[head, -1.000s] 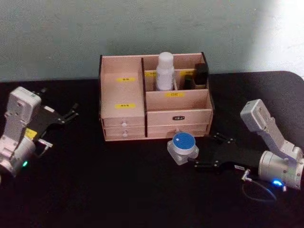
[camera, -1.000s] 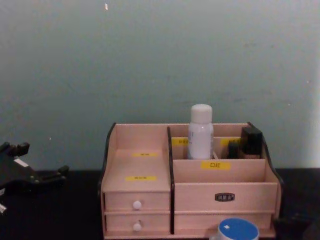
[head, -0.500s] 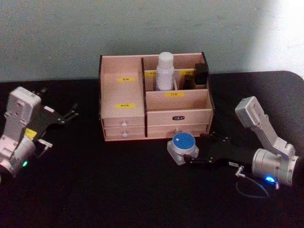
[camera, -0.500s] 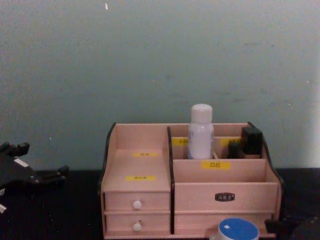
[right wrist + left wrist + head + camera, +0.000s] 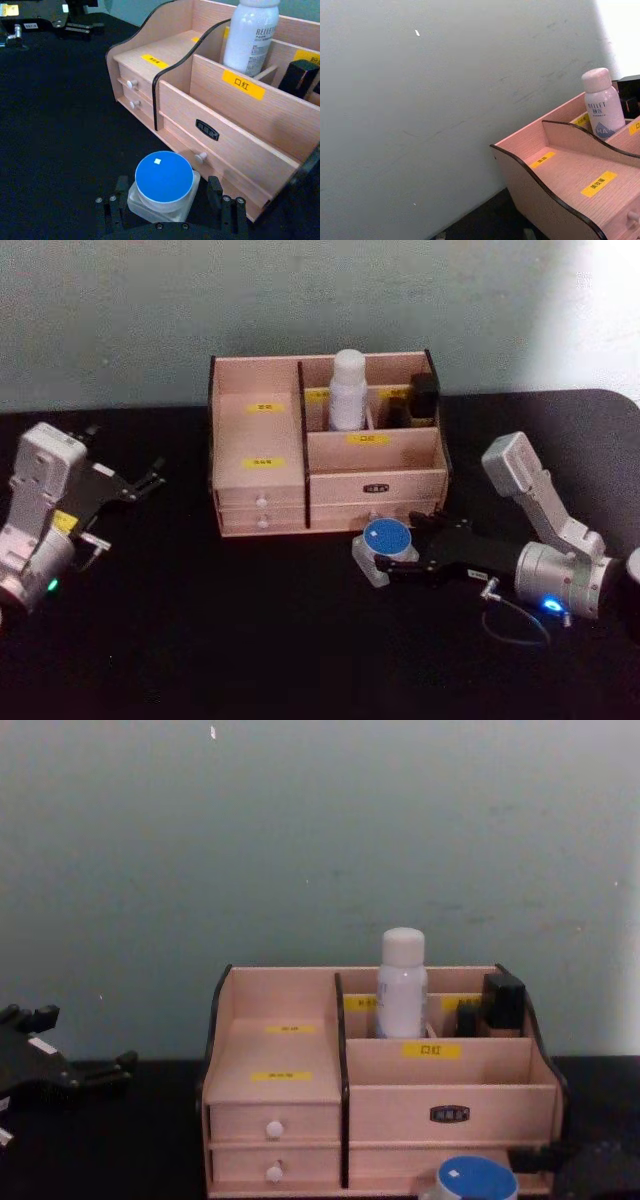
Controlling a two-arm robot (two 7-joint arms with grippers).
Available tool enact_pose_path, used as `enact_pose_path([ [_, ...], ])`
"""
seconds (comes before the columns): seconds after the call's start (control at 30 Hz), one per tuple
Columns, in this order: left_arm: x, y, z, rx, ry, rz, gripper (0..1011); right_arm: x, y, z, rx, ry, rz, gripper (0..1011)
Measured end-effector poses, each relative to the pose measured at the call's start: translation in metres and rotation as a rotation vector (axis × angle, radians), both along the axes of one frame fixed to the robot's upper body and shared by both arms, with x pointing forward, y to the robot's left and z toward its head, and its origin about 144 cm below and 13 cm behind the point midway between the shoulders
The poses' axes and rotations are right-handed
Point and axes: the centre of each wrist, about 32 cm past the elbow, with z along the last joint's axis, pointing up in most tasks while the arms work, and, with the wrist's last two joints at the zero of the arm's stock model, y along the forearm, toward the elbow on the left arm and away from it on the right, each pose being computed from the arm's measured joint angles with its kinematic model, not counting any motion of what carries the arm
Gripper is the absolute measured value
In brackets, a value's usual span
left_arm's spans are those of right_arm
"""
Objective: Pick up the facial cleanser and watermelon frost from the table and place them into the tiered storage box.
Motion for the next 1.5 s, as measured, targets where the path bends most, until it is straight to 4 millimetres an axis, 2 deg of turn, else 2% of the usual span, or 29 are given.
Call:
enact_pose_path([
  [1.13,0.0,0.0,0.0,0.0,0.0,0.0,1001,0.0025,0.006,-0.0011,-0.019,0.004,0.003,1002],
  [1.43,0.0,0.0,0.0,0.0,0.0,0.0,1002,0.0025,0.0059,-0.001,-0.018,0.004,0.003,811],
  [1.47,0.0,0.0,0.0,0.0,0.0,0.0,1001,0.0025,0.0059,-0.001,-0.018,0.004,0.003,749],
  [1.5,0.0,0.0,0.0,0.0,0.0,0.0,1001,0.0025,0.0059,-0.001,-0.018,0.004,0.003,749],
])
